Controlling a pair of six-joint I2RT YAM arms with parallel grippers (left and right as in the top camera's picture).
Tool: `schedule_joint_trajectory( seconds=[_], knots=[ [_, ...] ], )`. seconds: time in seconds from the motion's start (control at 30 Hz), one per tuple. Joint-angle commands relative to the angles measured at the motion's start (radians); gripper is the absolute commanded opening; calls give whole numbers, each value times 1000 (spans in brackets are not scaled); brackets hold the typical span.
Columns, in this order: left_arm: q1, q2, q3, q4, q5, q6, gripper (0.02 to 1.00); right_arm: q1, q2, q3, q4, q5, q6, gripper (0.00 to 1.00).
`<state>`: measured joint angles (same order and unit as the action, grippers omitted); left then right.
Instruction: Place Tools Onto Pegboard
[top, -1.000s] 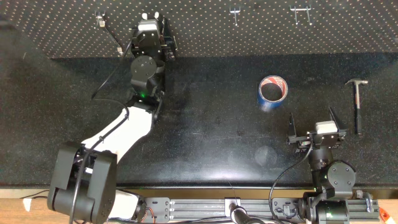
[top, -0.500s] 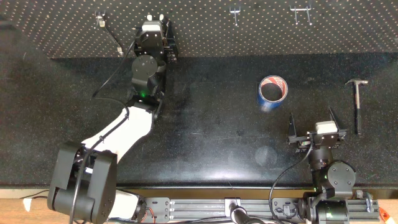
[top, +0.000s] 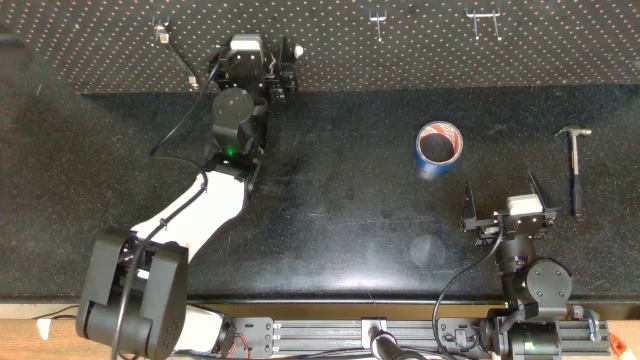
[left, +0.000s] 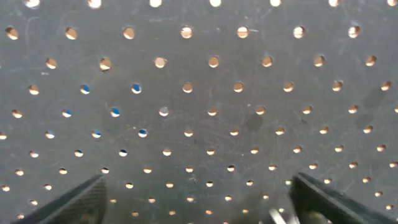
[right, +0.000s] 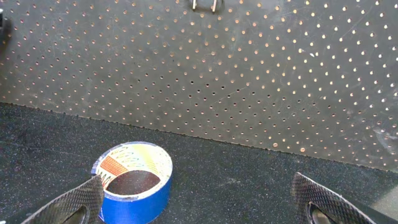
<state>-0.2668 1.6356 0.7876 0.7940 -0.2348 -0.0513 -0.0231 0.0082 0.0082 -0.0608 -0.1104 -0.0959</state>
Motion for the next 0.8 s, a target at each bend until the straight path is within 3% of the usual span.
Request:
schedule_joint_trajectory(
  seconds=[0.03,0.23,0.33,0.57,0.63,0.8],
  knots=[
    [5,-35,8,-30,4,4,996,5,-7,-4,-3,-12,-11,978],
    [37,-169,7,-256,61,-13,996,5,-7,-4,-3,-12,-11,978],
    [96,-291,-43,-356,68,-155,996,5,-7,-4,-3,-12,-11,978],
    [278,-745,-459,-338,87,-463,996,5,-7,-4,-3,-12,-11,978],
    [349,-865,-549,-338,141,-476,996,5,-7,-4,-3,-12,-11,978],
    [388,-1101,-689,-358,122,-390,996,5,-7,-4,-3,-12,-11,978]
  ],
)
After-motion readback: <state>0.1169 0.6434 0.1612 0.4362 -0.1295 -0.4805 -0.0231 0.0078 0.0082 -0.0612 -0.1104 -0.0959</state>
